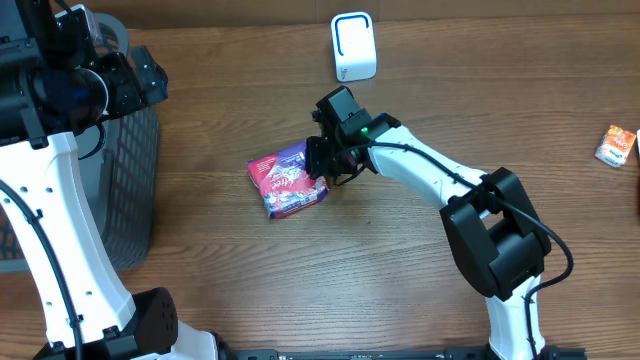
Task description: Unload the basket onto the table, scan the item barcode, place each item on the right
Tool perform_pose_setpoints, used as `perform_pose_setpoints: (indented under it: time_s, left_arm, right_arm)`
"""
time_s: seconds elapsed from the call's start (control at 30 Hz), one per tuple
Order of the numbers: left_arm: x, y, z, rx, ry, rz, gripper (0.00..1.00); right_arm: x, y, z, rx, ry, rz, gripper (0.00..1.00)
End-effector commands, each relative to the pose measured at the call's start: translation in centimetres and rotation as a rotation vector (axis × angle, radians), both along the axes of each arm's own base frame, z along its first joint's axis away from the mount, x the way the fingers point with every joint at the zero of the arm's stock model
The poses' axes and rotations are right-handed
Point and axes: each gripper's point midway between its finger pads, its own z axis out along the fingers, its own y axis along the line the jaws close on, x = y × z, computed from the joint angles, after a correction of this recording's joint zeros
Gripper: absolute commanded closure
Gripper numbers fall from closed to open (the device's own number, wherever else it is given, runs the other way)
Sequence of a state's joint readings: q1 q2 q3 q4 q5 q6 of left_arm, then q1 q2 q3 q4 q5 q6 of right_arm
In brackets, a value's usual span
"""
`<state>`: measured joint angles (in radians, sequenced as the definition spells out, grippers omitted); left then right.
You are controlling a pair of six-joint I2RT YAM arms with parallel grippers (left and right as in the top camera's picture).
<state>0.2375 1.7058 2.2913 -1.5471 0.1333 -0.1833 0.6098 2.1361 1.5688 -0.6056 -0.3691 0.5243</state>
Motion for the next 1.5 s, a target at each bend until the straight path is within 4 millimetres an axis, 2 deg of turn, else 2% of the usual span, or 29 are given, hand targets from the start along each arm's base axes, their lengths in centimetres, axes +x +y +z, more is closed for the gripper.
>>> perform_pose_setpoints:
  time_s: [0.0,0.2,0.4,0.53,0.77,0.83,0.93,0.97,1.03,1.13,1.17,1.2,1.3,1.47]
  left_arm:
    - [0.0,0.0,0.6,0.013,-0.019,-0.001,0.00]
    - [0.0,0.0,0.6,0.013,-0.019,-0.002,0.00]
    - [0.0,0.0,0.6,0.013,-0.019,-0.002,0.00]
    - [0.0,0.0,0.6,0.013,-0.019,-0.001,0.00]
    - [0.0,0.0,0.6,0.013,-0.019,-0.002,0.00]
    - [0.0,0.0,0.6,0.013,-0.019,-0.002,0.00]
    - [0.0,0.0,0.6,0.013,-0.019,-0.001,0.00]
    - [0.0,0.0,0.6,0.013,-0.019,-0.002,0.00]
    - [0.0,0.0,0.6,0.013,-0.019,-0.002,0.00]
    - [0.0,0.0,0.6,0.013,-0.019,-0.002,0.00]
    - [0.0,0.0,0.6,0.013,-0.019,-0.002,0.00]
    - [0.0,0.0,0.6,0.013,-0.019,-0.002,0.00]
    - [0.0,0.0,0.6,0.013,-0.019,-0.002,0.00]
    - [0.0,0.0,0.6,0.013,-0.019,-0.002,0.00]
  right_arm:
    - [-0.3,-2.1,-2.1,-0.097,0.049,-0.046,0.96]
    - [-0.8,-6.4,-3.4,-0.244,0.130,-0.157,0.96]
    - [-0.7,-10.0,-3.0,-0.338,0.152,-0.218,0.96]
    - [-0.3,-11.5,-1.0,-0.343,0.129,-0.240,0.96]
    - [1.1,-13.9,4.9,-0.284,0.027,-0.301,0.96]
    - [1.2,-13.2,6.5,-0.232,-0.005,-0.267,0.96]
    - [1.0,-10.5,8.9,-0.084,-0.038,-0.174,0.95]
    - [0.9,-9.6,9.3,-0.039,-0.037,-0.151,0.92]
    - [0.8,-8.3,9.7,0.010,-0.042,-0.123,0.77]
    - [1.0,-7.5,9.0,-0.006,-0.059,-0.111,0.30]
    - [0.9,-7.2,8.7,-0.006,-0.058,-0.105,0.18]
    - [0.9,-6.8,8.1,-0.008,-0.046,-0.105,0.11]
    - [0.4,-5.5,6.0,-0.012,0.010,-0.115,0.06]
    - [-0.5,-1.3,2.8,0.055,0.061,-0.037,0.04]
